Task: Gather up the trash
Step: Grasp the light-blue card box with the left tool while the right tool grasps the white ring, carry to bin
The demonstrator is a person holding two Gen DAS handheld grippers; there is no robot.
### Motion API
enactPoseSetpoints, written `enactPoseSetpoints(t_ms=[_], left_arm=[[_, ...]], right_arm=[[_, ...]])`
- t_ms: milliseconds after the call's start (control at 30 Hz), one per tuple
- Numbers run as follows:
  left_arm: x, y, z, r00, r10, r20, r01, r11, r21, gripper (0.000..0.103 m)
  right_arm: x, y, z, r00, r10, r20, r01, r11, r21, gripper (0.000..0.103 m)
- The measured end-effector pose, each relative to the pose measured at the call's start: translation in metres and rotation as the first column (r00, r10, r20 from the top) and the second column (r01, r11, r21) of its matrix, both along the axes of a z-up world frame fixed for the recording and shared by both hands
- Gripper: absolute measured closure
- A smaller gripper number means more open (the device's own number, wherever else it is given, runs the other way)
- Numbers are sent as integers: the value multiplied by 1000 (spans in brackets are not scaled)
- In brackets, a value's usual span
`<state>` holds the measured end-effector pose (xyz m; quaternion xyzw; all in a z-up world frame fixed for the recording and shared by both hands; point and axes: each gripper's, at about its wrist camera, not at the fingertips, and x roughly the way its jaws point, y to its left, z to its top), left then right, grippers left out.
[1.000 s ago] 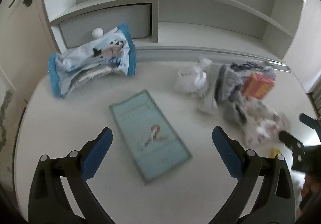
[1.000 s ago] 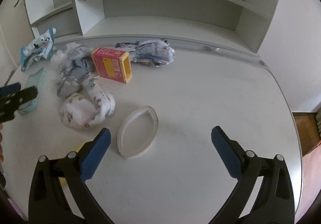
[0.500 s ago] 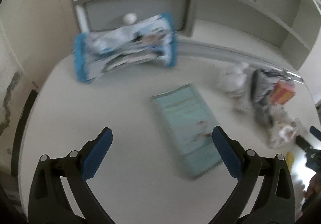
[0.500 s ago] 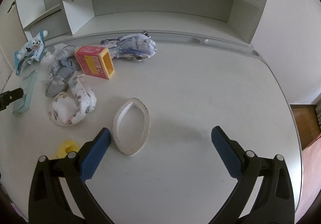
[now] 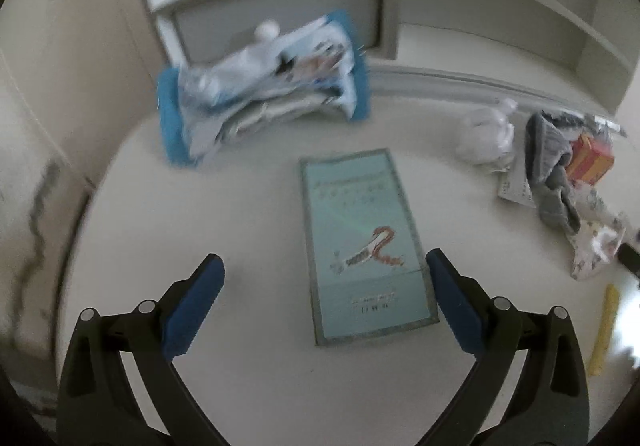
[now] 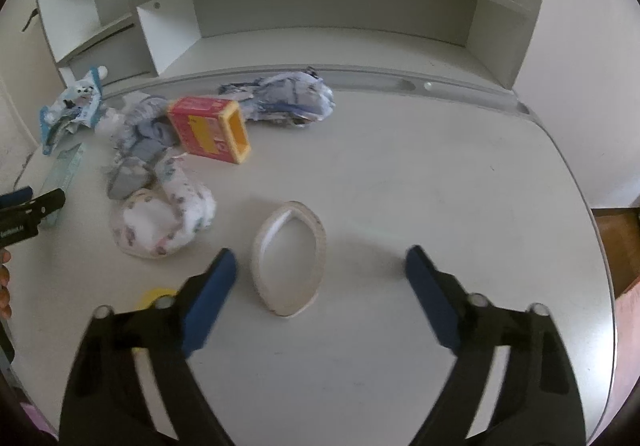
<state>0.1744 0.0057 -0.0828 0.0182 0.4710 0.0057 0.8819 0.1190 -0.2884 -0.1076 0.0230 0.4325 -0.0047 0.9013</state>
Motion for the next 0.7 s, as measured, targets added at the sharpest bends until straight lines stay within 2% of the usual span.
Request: enactPoseSetpoints(t_ms=[33,67,100,133,267,433,533,600,667,700], left_arm=[[0,1,1,1000,-18,-8,18,1000,3,8],[1,0,1,999,-45,1,45,999,-5,15],[-1,-2,4,997,-66,26,66,998,0,46],[-2,-1,6,997,-62,42,62,998,2,49],[-4,-2,8,994,-93,54,94,996,-8,49],[-21,-14,39,982,-114,148,119,993,-23,49],[-27,-43,61,966,-174,194,187,981,-52,49],[-33,-81,75,942,-256,217,273,960,-56,49],[-40,-127,89,904,-350,247,376,924,-68,49],[-49,-159,95,876,-402,265,435,897,-78,49]], right_arm=[[-1,2,1,1000,6,4,-6,1000,2,36],[-2,3,3,1000,13,12,-13,1000,5,52],[-3,4,4,1000,13,16,-13,1000,11,66],[-3,2,5,1000,5,17,-5,1000,22,66],[-4,-4,6,1000,6,26,-7,998,65,67],[-16,-13,29,995,-1,96,-10,994,108,68],[-19,-23,27,996,-4,85,-7,992,130,68],[-33,-42,37,993,-28,111,8,985,172,68],[-64,-78,63,977,-105,183,68,978,197,68],[-80,-97,72,968,-145,206,102,973,206,68]])
